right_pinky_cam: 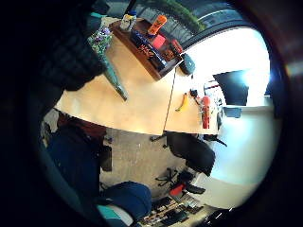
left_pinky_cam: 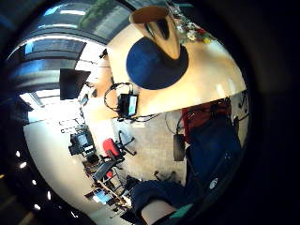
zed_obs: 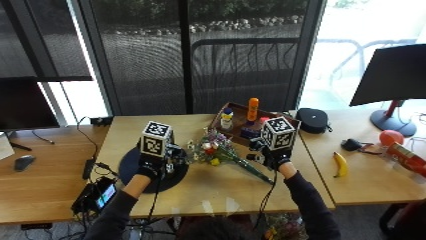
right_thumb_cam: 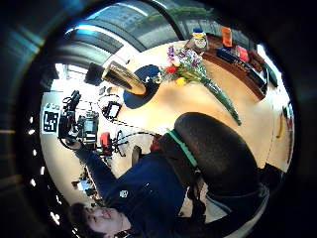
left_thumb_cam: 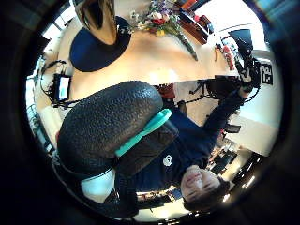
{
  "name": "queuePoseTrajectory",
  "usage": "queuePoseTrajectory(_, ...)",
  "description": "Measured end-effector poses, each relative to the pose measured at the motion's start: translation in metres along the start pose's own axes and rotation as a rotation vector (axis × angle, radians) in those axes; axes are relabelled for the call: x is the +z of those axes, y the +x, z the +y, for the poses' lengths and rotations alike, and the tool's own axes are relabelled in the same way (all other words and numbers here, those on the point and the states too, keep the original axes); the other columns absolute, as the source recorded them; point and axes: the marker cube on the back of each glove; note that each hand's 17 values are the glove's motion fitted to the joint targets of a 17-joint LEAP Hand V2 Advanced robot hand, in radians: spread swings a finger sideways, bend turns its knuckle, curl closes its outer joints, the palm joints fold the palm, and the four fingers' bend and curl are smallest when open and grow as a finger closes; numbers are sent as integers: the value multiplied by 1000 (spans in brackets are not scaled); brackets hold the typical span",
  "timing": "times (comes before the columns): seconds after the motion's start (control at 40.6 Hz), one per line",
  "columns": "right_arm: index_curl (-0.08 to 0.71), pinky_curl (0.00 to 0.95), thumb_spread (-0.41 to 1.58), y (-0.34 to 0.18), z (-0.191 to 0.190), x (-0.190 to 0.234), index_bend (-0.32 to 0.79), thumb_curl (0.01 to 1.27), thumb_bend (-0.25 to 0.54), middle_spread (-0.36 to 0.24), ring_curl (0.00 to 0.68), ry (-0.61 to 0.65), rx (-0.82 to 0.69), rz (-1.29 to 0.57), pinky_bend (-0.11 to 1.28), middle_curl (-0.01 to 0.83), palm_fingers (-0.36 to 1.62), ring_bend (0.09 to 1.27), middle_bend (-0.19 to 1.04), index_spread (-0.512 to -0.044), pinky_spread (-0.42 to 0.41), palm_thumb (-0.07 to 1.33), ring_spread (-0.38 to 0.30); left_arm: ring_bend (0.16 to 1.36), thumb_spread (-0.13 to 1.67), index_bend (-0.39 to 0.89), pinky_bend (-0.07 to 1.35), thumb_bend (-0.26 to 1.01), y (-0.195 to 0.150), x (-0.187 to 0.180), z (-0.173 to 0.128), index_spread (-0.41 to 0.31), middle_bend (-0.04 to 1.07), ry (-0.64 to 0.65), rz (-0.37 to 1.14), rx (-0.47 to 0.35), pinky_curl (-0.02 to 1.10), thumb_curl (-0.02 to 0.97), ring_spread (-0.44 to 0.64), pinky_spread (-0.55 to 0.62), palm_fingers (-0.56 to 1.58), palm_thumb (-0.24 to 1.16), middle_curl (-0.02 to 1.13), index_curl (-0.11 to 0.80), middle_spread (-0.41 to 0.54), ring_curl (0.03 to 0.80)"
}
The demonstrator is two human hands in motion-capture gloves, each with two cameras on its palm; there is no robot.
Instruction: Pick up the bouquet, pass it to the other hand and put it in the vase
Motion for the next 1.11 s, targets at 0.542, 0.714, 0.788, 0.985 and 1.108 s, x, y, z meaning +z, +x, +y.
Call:
queuePoseTrajectory(0.542, 151, 246, 1099, -6, 15, 17, 92, 154, 122, -55, 239, -18, -36, -37, 396, 248, 422, 505, 280, -359, 148, 373, 0, 680, 982, 143, 531, -19, 2, 21, 4, -54, 183, -1, 21, 9, 243, 145, 319, 370, 26, -1, 126, 146, 284, 227)
queuePoseTrajectory(0.714, 157, 273, 1146, -6, 30, 12, 99, 176, 90, -57, 271, -21, -37, -63, 406, 281, 410, 533, 279, -364, 141, 390, -21, 700, 1019, 142, 537, -22, -1, 30, 7, -53, 182, -2, 44, 21, 263, 172, 314, 376, 23, -7, 157, 175, 289, 241)
queuePoseTrajectory(0.788, 159, 286, 1158, -3, 28, 10, 101, 186, 79, -58, 278, -32, -25, -60, 421, 290, 406, 537, 268, -366, 140, 402, -25, 704, 1028, 148, 537, -23, -2, 33, 5, -52, 180, -4, 49, 21, 269, 181, 312, 377, 21, -8, 168, 188, 288, 245)
queuePoseTrajectory(0.985, 162, 313, 1181, 6, 10, 11, 102, 207, 44, -49, 292, 21, -20, -108, 458, 311, 372, 528, 248, -363, 148, 419, -17, 709, 1041, 143, 540, -26, -10, 37, 2, -52, 182, -7, 81, 9, 287, 201, 310, 378, 15, -11, 195, 210, 287, 252)
queuePoseTrajectory(1.108, 168, 321, 1173, 20, 8, 10, 113, 215, 9, -47, 300, 54, 5, -164, 462, 321, 379, 536, 236, -361, 146, 408, -18, 709, 1045, 144, 538, -27, -13, 39, 6, -52, 183, -3, 88, 5, 294, 211, 309, 379, 14, -13, 209, 223, 287, 255)
